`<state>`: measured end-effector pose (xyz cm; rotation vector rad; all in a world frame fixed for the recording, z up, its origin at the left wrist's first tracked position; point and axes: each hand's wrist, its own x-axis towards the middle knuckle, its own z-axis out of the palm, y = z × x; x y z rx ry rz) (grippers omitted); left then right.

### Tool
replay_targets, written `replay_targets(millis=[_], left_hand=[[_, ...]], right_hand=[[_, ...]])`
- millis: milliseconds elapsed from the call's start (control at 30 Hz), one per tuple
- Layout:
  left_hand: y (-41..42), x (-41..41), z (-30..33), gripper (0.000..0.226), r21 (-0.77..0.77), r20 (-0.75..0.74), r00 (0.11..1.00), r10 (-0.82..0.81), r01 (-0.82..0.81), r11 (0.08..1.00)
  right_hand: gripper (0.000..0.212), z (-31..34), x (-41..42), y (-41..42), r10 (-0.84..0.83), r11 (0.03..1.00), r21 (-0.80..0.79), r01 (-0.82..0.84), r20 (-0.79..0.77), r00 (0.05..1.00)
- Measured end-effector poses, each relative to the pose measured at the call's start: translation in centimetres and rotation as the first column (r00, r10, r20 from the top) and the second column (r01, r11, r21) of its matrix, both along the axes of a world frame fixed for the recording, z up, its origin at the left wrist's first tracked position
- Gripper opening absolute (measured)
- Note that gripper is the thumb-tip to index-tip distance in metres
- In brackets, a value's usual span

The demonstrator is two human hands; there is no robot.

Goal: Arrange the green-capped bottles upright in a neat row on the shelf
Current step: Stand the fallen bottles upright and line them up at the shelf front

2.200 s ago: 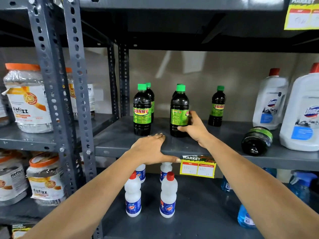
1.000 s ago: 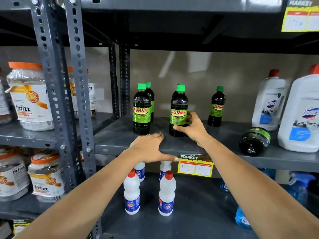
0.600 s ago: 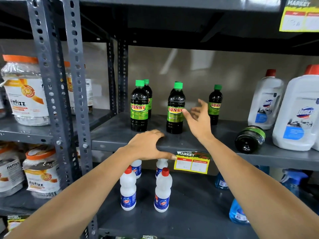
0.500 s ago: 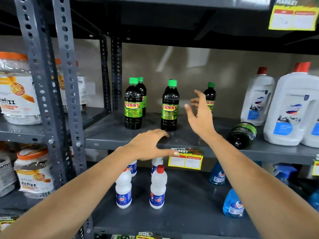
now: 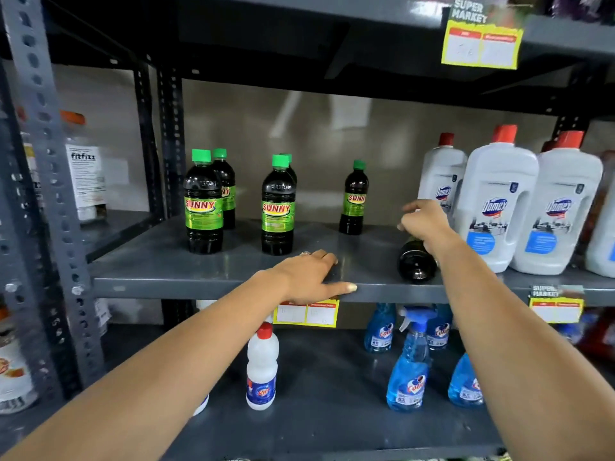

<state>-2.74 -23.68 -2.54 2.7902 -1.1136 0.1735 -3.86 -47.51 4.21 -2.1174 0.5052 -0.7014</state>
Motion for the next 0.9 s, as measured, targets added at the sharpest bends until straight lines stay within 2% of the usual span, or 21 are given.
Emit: replay_targets(millis=[33, 100, 167, 200, 233, 333, 400, 467, 567, 700, 800, 900], left_hand=[[0.2, 0.1, -0.1, 0.084, -0.022, -0.003, 1.0, -0.005, 0.005, 1.0], [0.3, 0.1, -0.3, 0.083, -0.041, 0.001, 1.0, -0.011, 0.011, 0.999], [0.2, 0.1, -0.4, 0.084, -0.046, 0.005, 1.0, -0.016, 0.016, 0.999], [0.2, 0.1, -0.5, 0.084, -0.049, 0.009, 1.0, -0.016, 0.017, 0.999], [0.2, 0.1, -0.4, 0.084, -0.051, 0.012, 1.0, -0.014, 0.015, 0.999], [0.1, 0.1, -0.5, 0.084, -0.047, 0.025, 1.0, -0.006, 0.007, 0.999], [0.1, 0.0, -0.5, 0.084, -0.05, 0.021, 1.0, -0.007, 0.009, 0.999], [0.2, 0.1, -0.7, 0.085, -0.057, 0.013, 1.0, -0.006, 0.007, 0.998], [0.2, 0.1, -0.7, 0.085, -0.062, 0.007, 1.0, 0.001, 0.0, 0.998], [0.0, -0.2, -0.5, 0.082, -0.046, 0.018, 1.0, 0.023, -0.023, 0.999], [0.0, -0.2, -0.3, 0.083, -0.049, 0.008, 1.0, 0.024, -0.024, 0.999], [0.2, 0.1, -0.1, 0.095, -0.067, -0.07, 0.997, 0.021, -0.026, 0.997]], right_hand=[[0.037, 0.0, 0.0, -0.6, -0.003, 1.0, 0.008, 0.003, -0.012, 1.0], [0.029, 0.1, -0.3, -1.7, -0.042, 0.994, -0.11, 0.028, -0.134, 0.99], [0.038, 0.2, -1.0, -2.2, -0.11, 0.963, -0.266, 0.037, -0.267, 0.957], [0.045, 0.3, -1.4, -2.1, -0.11, 0.957, -0.29, 0.011, -0.326, 0.939], [0.05, 0.2, -1.7, -1.8, -0.087, 0.964, -0.266, -0.018, -0.38, 0.921], [0.057, -0.4, -2.1, -0.5, 0.039, 0.997, -0.033, -0.064, -0.498, 0.866], [0.057, -0.3, -1.9, -0.4, 0.092, 0.996, 0.056, -0.075, -0.479, 0.873], [0.045, 0.1, -2.0, -0.7, 0.158, 0.981, 0.176, -0.085, -0.458, 0.875], [0.029, 0.4, -2.6, -1.3, 0.227, 0.961, 0.25, -0.119, -0.463, 0.857], [0.045, -0.3, -2.4, -0.7, 0.287, 0.927, 0.347, -0.14, -0.418, 0.862], [0.042, -0.9, -1.8, 1.0, 0.246, 0.931, 0.348, -0.108, -0.383, 0.89], [0.045, -1.3, -0.6, 2.3, 0.219, 0.926, 0.357, -0.124, -0.237, 0.947]])
